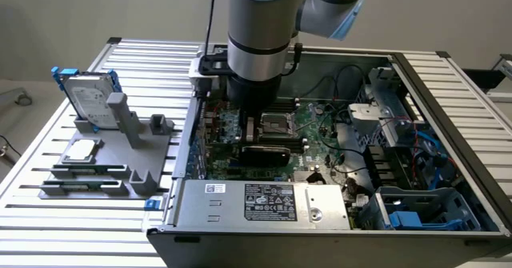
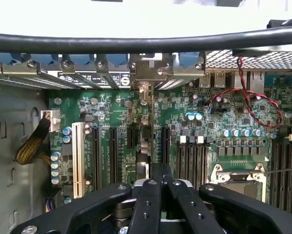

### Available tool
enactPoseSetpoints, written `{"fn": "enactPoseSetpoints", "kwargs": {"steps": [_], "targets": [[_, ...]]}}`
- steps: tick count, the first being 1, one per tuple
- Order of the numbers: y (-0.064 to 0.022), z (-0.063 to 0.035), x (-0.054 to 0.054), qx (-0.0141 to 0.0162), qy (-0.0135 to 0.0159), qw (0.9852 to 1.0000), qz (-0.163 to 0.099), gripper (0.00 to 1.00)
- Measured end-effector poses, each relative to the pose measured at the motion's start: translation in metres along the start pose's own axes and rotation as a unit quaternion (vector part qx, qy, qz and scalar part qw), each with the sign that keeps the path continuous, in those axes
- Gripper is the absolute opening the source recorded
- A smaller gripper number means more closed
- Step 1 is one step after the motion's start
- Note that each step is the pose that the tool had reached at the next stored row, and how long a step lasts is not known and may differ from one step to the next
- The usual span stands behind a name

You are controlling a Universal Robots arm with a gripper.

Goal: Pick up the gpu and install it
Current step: 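Press down on the gpu until it lock into place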

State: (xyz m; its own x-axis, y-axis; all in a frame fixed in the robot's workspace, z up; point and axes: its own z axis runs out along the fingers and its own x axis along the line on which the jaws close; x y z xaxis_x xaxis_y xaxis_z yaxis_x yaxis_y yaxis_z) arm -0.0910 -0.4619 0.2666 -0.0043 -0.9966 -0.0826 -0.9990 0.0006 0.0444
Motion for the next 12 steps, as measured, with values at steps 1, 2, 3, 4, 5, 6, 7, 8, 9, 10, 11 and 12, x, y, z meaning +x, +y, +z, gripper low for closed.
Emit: {"fn": "enactPoseSetpoints", "kwargs": {"steps": [1, 2, 3, 4, 5, 6, 7, 8, 9, 10, 11, 12], "targets": [[0.0002, -0.0037, 0.0, -0.0001, -0.0004, 1.0, 0.0, 0.11], [0.0003, -0.0082, 0.0, -0.0005, 0.0, 1.0, 0.0, 0.11], [0.0006, -0.0115, -0.001, -0.0004, -0.0007, 1.0, 0.0, 0.11], [0.0016, -0.0134, -0.001, -0.0005, -0.0008, 1.0, 0.0, 0.11], [0.0033, -0.0138, -0.001, -0.0005, -0.0008, 1.0, 0.0, 0.11], [0.006, -0.0138, -0.001, -0.0006, -0.0008, 1.0, 0.0, 0.11], [0.0091, -0.0137, -0.001, -0.0008, -0.0008, 1.0, 0.0, 0.11], [0.012, -0.0136, -0.001, -0.0016, -0.0008, 1.0, 0.0, 0.11], [0.015, -0.0135, -0.001, -0.0031, -0.0009, 1.0, 0.0, 0.11], [0.0175, -0.0136, -0.001, -0.0052, -0.001, 1.0, 0.0, 0.11], [0.0198, -0.0136, -0.001, -0.0081, -0.0013, 1.0, 0.0, 0.11], [0.0217, -0.0139, -0.001, -0.0116, -0.0016, 0.9999, 0.001, 0.11]]}}
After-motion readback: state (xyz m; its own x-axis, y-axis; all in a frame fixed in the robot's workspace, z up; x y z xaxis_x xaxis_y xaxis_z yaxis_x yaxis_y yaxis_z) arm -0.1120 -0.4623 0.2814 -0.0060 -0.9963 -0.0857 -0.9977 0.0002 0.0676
